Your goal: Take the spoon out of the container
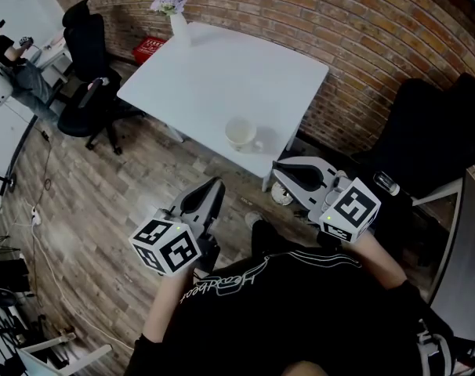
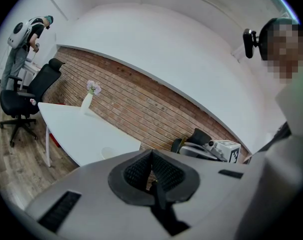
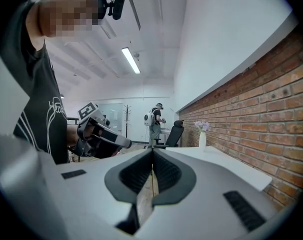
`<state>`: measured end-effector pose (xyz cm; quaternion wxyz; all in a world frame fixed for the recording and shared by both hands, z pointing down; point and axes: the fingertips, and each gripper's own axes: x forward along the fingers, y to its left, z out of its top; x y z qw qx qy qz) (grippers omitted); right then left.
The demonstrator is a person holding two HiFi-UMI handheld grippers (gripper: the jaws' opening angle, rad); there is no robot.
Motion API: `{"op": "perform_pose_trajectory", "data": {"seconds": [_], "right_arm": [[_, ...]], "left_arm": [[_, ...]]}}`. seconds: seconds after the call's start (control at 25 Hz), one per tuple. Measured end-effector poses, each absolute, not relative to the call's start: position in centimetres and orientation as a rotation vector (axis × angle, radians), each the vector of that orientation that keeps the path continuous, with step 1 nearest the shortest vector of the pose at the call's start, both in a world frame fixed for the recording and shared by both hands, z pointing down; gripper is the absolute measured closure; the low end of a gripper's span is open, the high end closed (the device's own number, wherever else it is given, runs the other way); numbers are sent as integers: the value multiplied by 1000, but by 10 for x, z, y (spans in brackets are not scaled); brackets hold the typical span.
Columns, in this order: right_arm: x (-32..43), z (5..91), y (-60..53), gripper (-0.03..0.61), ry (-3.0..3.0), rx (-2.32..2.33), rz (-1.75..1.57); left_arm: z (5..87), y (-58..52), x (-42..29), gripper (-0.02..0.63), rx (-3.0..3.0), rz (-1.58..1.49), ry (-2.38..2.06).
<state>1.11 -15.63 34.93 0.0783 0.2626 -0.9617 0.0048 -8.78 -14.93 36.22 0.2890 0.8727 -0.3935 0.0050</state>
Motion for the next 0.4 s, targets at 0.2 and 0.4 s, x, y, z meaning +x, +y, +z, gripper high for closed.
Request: {"op": "perform_pose_trajectory", "data": {"seconds": [0.2,0.4], "right_arm": [[10,352,-162,580,-2881,780,21],[6,350,-168,580,-2883,774,23]], "left_arm": [[365,-154,-90,609,2321,11,-1059],[363,-158,-94,609,2313,2,-1063]]}}
